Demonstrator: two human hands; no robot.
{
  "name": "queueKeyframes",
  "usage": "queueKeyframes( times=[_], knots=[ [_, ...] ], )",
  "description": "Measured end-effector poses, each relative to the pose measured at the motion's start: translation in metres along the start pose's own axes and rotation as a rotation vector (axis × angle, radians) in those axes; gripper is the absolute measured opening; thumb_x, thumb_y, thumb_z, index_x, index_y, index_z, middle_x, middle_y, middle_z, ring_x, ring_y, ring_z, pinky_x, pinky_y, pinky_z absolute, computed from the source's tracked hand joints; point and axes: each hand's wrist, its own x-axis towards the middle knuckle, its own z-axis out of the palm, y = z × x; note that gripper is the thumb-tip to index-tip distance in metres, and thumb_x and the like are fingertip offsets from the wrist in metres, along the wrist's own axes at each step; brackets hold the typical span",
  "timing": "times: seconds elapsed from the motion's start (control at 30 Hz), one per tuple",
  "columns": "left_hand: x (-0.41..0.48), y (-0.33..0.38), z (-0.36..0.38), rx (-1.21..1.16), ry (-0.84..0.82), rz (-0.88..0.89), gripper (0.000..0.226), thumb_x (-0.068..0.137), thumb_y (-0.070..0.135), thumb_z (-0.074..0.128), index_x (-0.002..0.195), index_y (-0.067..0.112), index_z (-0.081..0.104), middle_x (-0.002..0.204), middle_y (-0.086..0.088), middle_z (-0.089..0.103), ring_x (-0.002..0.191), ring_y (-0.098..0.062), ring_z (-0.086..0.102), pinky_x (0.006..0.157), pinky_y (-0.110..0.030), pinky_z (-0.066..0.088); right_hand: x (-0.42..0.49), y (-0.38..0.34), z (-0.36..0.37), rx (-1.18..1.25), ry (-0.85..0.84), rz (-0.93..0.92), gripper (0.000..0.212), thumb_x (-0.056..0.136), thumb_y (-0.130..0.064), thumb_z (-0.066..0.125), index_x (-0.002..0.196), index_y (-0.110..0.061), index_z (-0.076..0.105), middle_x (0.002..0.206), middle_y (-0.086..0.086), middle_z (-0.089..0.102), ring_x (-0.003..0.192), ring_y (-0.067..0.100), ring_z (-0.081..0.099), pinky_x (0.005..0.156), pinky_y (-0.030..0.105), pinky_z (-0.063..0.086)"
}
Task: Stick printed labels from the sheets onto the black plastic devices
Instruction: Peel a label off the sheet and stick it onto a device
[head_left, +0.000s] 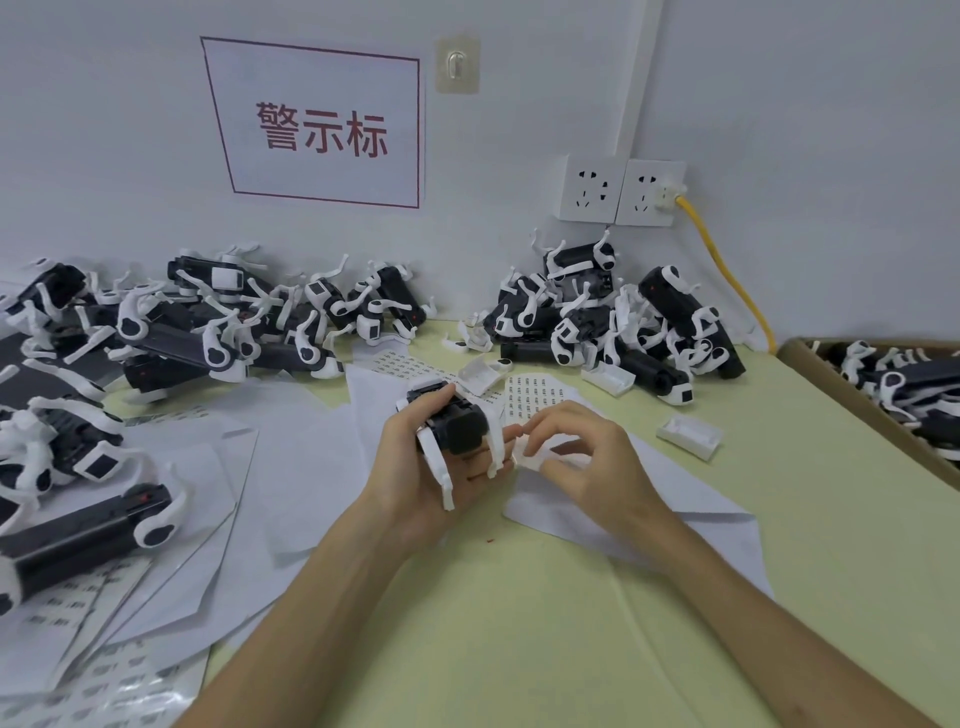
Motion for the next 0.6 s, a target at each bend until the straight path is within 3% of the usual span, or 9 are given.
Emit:
queueKeyframes(
  times=[0.07, 0.13, 0.27, 0.33, 0.43, 0.5, 0.6],
  knots=[
    [0.001, 0.001, -0.002, 0.008, 0.005, 0.002, 0.039, 0.096, 0.04, 0.056, 0.104, 0.004, 0.068, 0.124, -0.034, 0.065, 0.123, -0.045, 0.062, 0.115, -0.055, 0.039, 0.002, -0.002, -0.003, 0.167, -0.014, 0.068, 0.027, 0.07, -0.001, 0.054, 0.083, -0.014, 0.074, 0.102, -0.002, 0.072, 0.109, 0.016, 0.065, 0.084, 0.027, 0.053],
    [0.001, 0.001, -0.001, 0.042, 0.028, 0.031, 0.035, 0.092, 0.04, 0.061, 0.098, 0.007, 0.071, 0.125, -0.033, 0.065, 0.112, -0.042, 0.066, 0.114, -0.056, 0.039, 0.006, -0.002, -0.006, 0.281, -0.012, 0.13, 0.037, 0.066, -0.005, 0.051, 0.089, -0.015, 0.077, 0.106, -0.001, 0.074, 0.108, 0.015, 0.066, 0.081, 0.021, 0.052],
    [0.0, 0.002, -0.002, 0.04, 0.05, 0.143, 0.029, 0.086, 0.038, 0.066, 0.084, 0.01, 0.069, 0.124, -0.039, 0.062, 0.112, -0.052, 0.063, 0.11, -0.051, 0.045, 0.009, 0.002, -0.01, 0.397, -0.021, 0.237, 0.049, 0.064, -0.011, 0.049, 0.099, -0.025, 0.08, 0.118, -0.005, 0.073, 0.112, 0.017, 0.064, 0.09, 0.032, 0.049],
    [-0.001, 0.006, -0.003, 0.001, -0.021, 0.149, 0.031, 0.09, 0.04, 0.063, 0.076, 0.014, 0.071, 0.129, -0.028, 0.065, 0.116, -0.048, 0.064, 0.111, -0.051, 0.044, 0.01, 0.003, -0.009, 0.446, -0.058, 0.277, 0.051, 0.063, -0.014, 0.05, 0.103, -0.027, 0.08, 0.122, -0.005, 0.072, 0.114, 0.017, 0.062, 0.093, 0.035, 0.046],
    [-0.002, 0.009, -0.005, -0.09, -0.092, 0.148, 0.031, 0.094, 0.043, 0.059, 0.086, 0.015, 0.072, 0.136, -0.026, 0.062, 0.125, -0.05, 0.059, 0.114, -0.058, 0.04, 0.01, 0.004, -0.007, 0.515, -0.14, 0.303, 0.052, 0.065, -0.013, 0.052, 0.107, -0.024, 0.08, 0.128, -0.004, 0.07, 0.115, 0.014, 0.061, 0.091, 0.029, 0.046],
    [-0.004, 0.011, -0.004, -0.114, -0.126, 0.151, 0.028, 0.09, 0.044, 0.062, 0.098, 0.017, 0.062, 0.138, -0.027, 0.06, 0.126, -0.05, 0.058, 0.113, -0.057, 0.041, 0.009, 0.004, -0.005, 0.523, -0.185, 0.304, 0.054, 0.067, -0.012, 0.051, 0.111, -0.024, 0.079, 0.132, -0.006, 0.068, 0.116, 0.014, 0.06, 0.09, 0.026, 0.046],
    [-0.006, 0.013, -0.003, -0.102, -0.155, 0.142, 0.028, 0.088, 0.045, 0.063, 0.098, 0.02, 0.055, 0.139, -0.026, 0.06, 0.126, -0.051, 0.058, 0.111, -0.055, 0.044, 0.009, 0.005, -0.004, 0.524, -0.164, 0.305, 0.053, 0.069, -0.011, 0.052, 0.112, -0.026, 0.079, 0.13, -0.006, 0.068, 0.114, 0.015, 0.061, 0.09, 0.026, 0.047]
  ],
)
